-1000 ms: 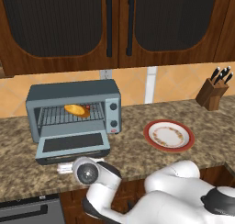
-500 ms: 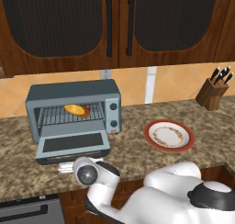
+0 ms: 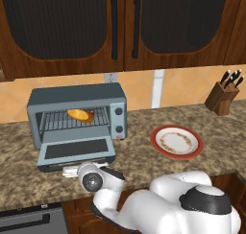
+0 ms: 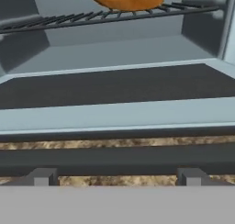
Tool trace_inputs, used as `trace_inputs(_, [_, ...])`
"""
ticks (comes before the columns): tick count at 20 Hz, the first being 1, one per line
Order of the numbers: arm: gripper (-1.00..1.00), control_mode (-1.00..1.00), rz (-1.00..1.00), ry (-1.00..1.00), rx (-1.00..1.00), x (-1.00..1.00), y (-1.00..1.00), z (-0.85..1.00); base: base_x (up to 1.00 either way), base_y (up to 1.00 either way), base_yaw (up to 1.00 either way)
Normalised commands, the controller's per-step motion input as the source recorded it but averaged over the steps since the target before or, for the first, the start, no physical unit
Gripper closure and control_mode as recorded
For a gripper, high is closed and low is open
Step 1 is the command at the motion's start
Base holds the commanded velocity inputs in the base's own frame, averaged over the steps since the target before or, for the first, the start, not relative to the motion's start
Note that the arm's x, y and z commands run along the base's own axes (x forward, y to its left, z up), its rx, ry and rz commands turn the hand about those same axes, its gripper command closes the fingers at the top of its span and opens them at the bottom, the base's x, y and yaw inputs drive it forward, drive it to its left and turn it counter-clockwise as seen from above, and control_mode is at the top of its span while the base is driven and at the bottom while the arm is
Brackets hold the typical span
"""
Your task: Pick up the kebab skewer and baguette bread, and place them inside the toaster oven. Close the toaster oven door and start by setting the timer.
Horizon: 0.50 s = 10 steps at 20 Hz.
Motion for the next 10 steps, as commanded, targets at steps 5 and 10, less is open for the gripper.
trace_inputs(5, [-1.00,-1.00,0.00,-0.02,0.00,0.14,0.00,-0.16,0.00,0.00,0.00])
trace_inputs(10, [-1.00,-1.00,0.00,0.00,0.00,0.01,0.00,-0.18,0.00,0.00,0.00])
